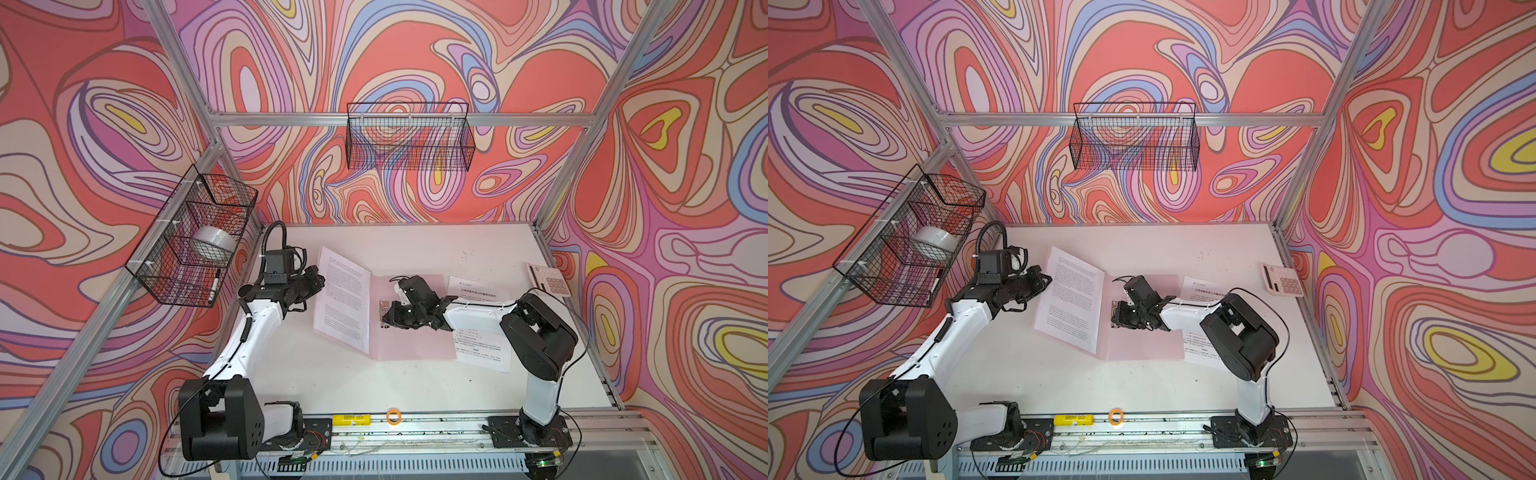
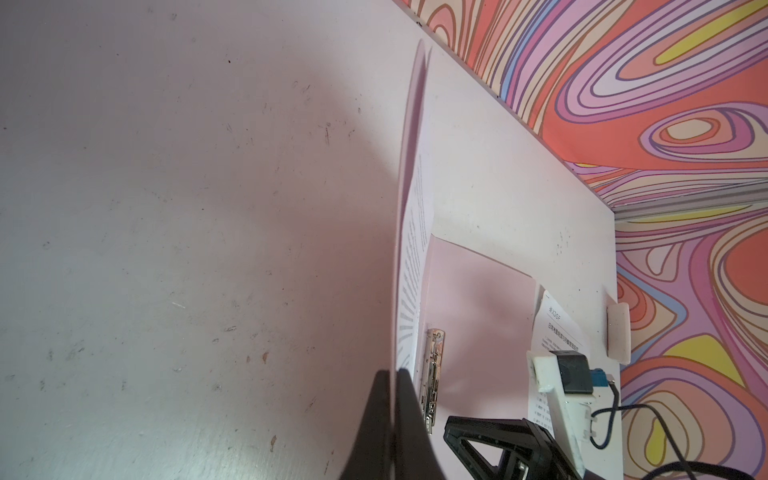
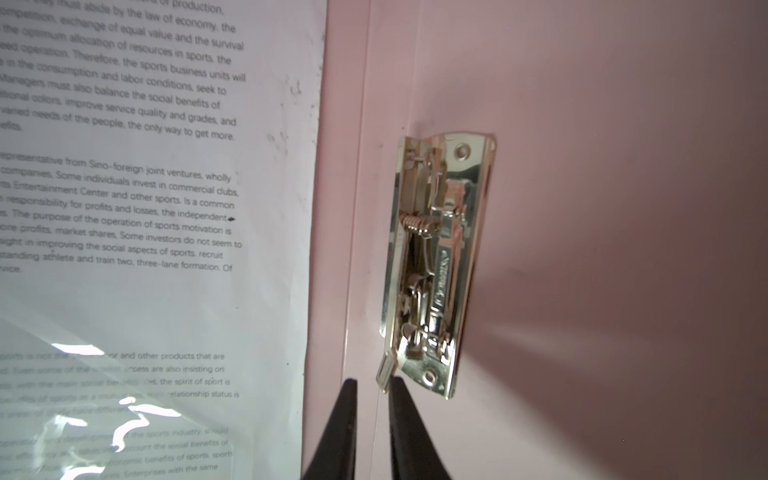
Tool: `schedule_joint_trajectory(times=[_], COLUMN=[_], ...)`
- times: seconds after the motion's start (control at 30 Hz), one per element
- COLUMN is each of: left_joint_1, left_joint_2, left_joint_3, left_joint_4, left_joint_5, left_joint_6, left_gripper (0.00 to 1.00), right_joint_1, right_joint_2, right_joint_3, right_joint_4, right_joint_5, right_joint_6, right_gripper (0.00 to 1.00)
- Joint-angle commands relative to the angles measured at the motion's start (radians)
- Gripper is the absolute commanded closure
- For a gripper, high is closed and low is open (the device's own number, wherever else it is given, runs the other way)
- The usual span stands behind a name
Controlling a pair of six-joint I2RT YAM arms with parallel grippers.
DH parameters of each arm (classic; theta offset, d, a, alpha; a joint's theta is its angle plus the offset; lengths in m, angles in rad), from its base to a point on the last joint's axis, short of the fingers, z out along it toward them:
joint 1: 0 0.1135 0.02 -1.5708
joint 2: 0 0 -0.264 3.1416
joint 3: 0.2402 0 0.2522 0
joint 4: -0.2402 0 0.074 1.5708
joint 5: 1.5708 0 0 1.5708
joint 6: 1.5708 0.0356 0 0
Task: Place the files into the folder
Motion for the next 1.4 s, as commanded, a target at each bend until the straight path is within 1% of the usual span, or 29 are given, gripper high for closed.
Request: schedule_joint_trajectory(times=[0.0,0.8,0.83,0.9,0.97,1.13,1.27,1.37], left_joint_1=[0.003,0.002,0.001,0.002,0.002,0.002,0.002,0.003], left_joint_2=[-0.004,-0.004,-0.004,-0.004,-0.006,-0.013,-0.019,-0.022], left_joint_3=[0.006,-0.008,-0.008,-0.008,-0.007,-0.004,-0.003,-0.001], left_joint_4=[-0.021,0.003,0.006,0.006,0.004,-0.003,-0.004,-0.002], left_joint_5=[0.001,0.025,0.027,0.026,0.024,0.017,0.02,0.03], left_joint_6=[0.013,0.005,0.004,0.004,0.006,0.011,0.017,0.02], left_gripper=[1.0,1.0,1.0,1.0,1.0,1.0,1.0,1.0], right_joint_1=[0.006,0.015,0.015,0.015,0.015,0.015,0.012,0.012], right_joint_2=[0.025,0.076,0.077,0.081,0.078,0.075,0.089,0.101], right_joint_3=[-0.004,-0.006,-0.005,0.0,0.006,-0.004,-0.027,-0.039], right_joint_4=[0.008,0.036,0.037,0.032,0.024,0.02,0.045,0.034], right_joint_5=[-0.009,-0.027,-0.027,-0.026,-0.022,-0.017,-0.039,-0.03], right_joint_6=[0.01,0.042,0.043,0.044,0.044,0.049,0.085,0.103], right_gripper=[0.84,0.84,0.85,0.95,1.0,1.0,1.0,1.0])
